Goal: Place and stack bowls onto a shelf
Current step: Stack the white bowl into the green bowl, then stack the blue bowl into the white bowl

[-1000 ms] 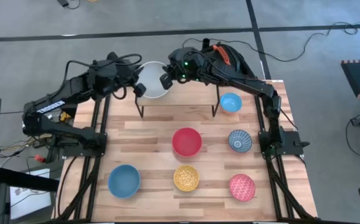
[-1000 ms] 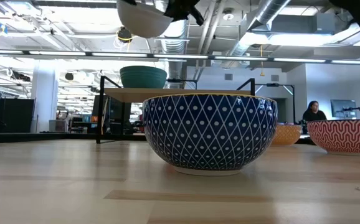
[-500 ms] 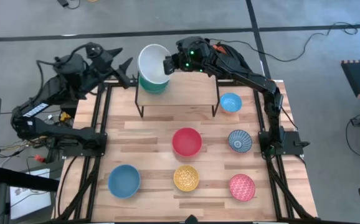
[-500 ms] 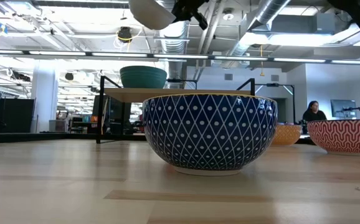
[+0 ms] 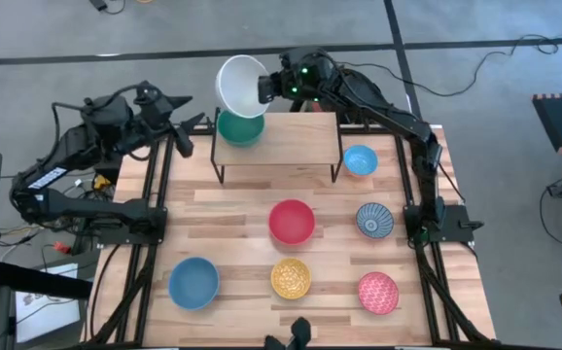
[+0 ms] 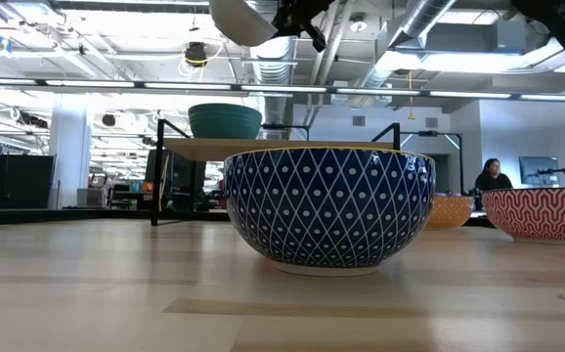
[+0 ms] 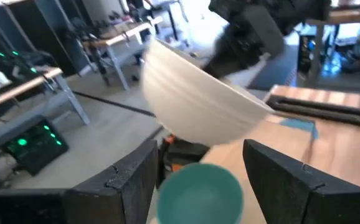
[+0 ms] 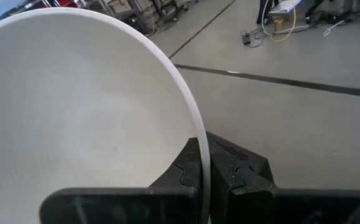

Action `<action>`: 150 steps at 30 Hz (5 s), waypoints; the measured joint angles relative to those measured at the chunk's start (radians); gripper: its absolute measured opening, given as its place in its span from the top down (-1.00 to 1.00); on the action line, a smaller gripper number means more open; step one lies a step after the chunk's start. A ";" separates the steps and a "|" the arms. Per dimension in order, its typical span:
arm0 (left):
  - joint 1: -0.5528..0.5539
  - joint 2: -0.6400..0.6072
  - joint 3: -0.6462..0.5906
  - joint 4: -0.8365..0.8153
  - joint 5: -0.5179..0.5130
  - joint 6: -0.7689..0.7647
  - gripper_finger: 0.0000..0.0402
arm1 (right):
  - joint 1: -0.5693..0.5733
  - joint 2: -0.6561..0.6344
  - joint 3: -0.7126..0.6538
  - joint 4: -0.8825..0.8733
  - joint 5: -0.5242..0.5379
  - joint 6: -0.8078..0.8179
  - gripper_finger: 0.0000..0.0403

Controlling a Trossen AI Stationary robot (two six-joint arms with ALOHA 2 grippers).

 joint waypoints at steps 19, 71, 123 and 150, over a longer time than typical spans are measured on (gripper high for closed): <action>0.000 -0.001 -0.140 -0.082 -0.022 -0.040 -0.12 | -0.022 0.172 -0.002 -0.119 -0.011 0.089 0.88; 0.040 -0.006 -0.138 -0.218 -0.040 -0.138 -0.12 | 0.012 0.179 0.098 -0.251 -0.010 -0.020 0.08; -0.762 -0.157 -0.532 -0.212 -0.194 -0.985 -0.12 | 0.665 0.026 -0.078 -0.429 0.193 0.144 0.12; -0.959 -0.209 -0.673 -0.196 -0.170 -0.979 -0.12 | 0.802 -0.506 -1.077 0.177 0.405 0.599 0.19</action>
